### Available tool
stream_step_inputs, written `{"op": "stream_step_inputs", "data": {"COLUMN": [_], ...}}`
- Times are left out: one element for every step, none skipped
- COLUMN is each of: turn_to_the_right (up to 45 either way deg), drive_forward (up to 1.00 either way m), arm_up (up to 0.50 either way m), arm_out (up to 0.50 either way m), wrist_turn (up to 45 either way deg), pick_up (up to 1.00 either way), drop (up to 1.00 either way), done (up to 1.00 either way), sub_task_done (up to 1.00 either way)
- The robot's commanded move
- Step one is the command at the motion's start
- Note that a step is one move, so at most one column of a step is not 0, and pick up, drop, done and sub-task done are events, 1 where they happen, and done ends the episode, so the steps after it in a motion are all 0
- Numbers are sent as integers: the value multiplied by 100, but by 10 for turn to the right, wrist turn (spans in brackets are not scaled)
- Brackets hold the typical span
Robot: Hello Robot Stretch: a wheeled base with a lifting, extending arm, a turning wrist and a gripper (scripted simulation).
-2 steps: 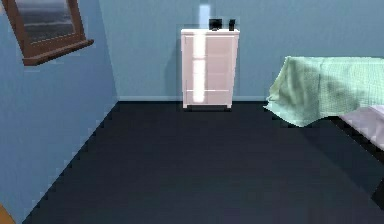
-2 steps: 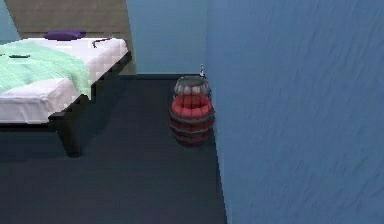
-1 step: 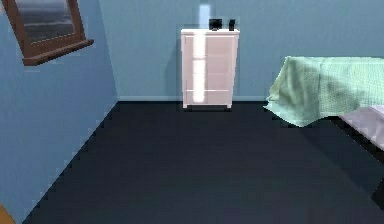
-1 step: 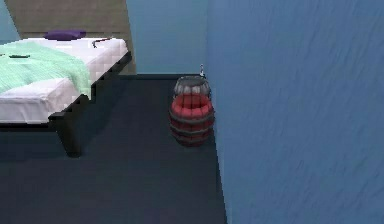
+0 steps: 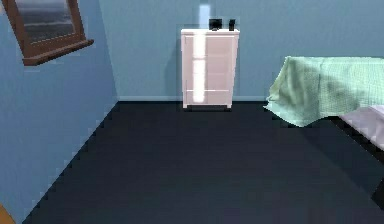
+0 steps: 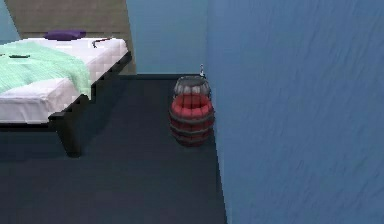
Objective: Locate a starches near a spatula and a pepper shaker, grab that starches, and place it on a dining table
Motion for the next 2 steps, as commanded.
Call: {"op": "stream_step_inputs", "data": {"turn_to_the_right": [0,-420], "drive_forward": [30,0], "arm_up": [0,0], "arm_out": [0,0], "wrist_turn": [0,0], "pick_up": [0,0], "drop": [0,0], "done": [0,0], "sub_task_done": [0,0]}}
